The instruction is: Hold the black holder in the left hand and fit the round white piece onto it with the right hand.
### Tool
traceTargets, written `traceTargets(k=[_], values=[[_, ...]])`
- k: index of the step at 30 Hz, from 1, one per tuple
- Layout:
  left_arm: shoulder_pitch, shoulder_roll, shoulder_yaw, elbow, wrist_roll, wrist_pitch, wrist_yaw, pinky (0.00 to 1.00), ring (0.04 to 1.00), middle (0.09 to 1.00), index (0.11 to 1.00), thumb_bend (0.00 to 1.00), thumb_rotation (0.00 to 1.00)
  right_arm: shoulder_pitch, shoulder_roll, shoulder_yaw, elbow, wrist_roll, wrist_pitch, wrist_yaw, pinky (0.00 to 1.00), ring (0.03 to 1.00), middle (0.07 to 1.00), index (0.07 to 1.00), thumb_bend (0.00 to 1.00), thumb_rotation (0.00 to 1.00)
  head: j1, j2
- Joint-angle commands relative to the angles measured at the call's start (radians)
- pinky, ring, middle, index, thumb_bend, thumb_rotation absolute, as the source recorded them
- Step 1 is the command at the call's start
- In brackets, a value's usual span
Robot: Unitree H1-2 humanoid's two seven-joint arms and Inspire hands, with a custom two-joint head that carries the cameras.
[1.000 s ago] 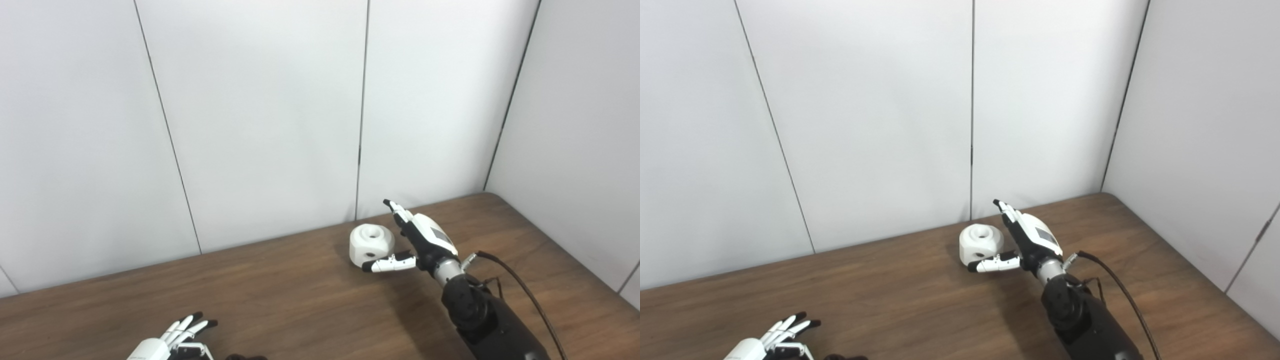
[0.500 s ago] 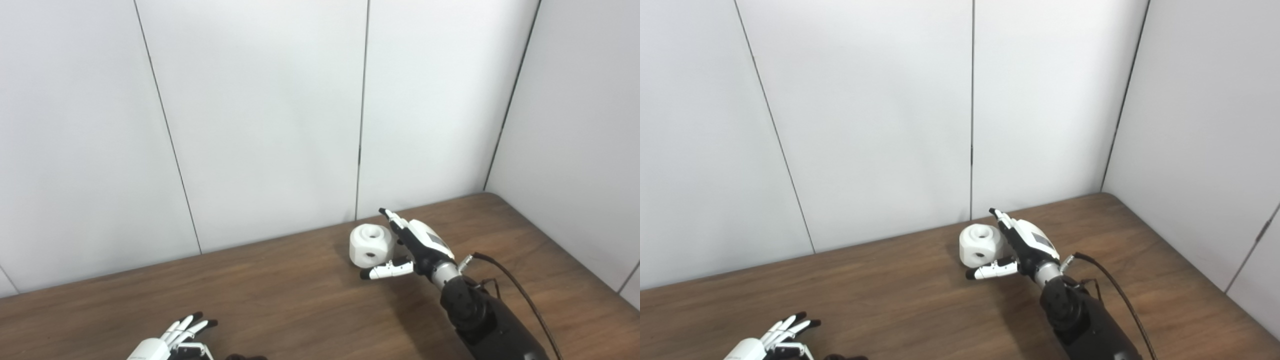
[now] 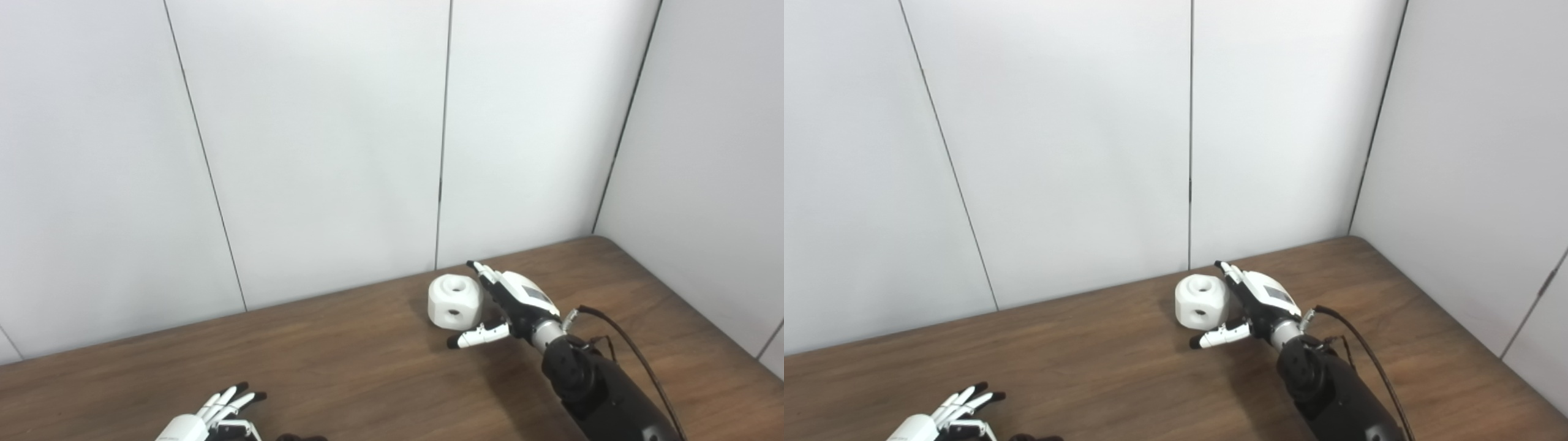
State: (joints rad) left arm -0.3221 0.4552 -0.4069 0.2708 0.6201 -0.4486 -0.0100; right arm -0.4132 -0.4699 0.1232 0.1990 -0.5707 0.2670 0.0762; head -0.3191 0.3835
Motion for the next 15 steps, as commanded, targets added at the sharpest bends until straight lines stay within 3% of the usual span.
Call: traceTargets(k=[1, 7, 14, 15], values=[[0.020, 0.015, -0.031, 0.020, 0.053, 0.007, -0.051, 1.00, 1.000, 0.923, 0.482, 0.52, 0.05, -0.054, -0.020, -0.008, -0.013, -0.013, -0.011, -0.025, 1.00, 1.000, 1.000, 0.994, 1.00, 0.55, -0.001, -0.001], [0.020, 0.014, -0.030, 0.016, 0.048, 0.015, -0.058, 1.00, 1.000, 0.920, 0.482, 0.52, 0.05, -0.063, -0.012, -0.011, 0.005, -0.014, -0.028, -0.048, 0.98, 1.000, 0.955, 0.931, 1.00, 0.53, 0.000, -0.002], [0.021, 0.011, -0.030, 0.019, 0.051, 0.009, -0.049, 1.00, 1.000, 0.919, 0.481, 0.52, 0.05, -0.074, 0.030, -0.057, 0.045, 0.032, -0.107, -0.168, 0.68, 0.855, 0.830, 0.812, 0.99, 0.40, 0.002, -0.001], [0.021, 0.011, -0.030, 0.020, 0.052, 0.008, -0.048, 1.00, 1.000, 0.917, 0.481, 0.52, 0.05, -0.076, 0.038, -0.066, 0.056, 0.042, -0.127, -0.190, 0.62, 0.774, 0.797, 0.779, 0.99, 0.32, 0.002, -0.001]])
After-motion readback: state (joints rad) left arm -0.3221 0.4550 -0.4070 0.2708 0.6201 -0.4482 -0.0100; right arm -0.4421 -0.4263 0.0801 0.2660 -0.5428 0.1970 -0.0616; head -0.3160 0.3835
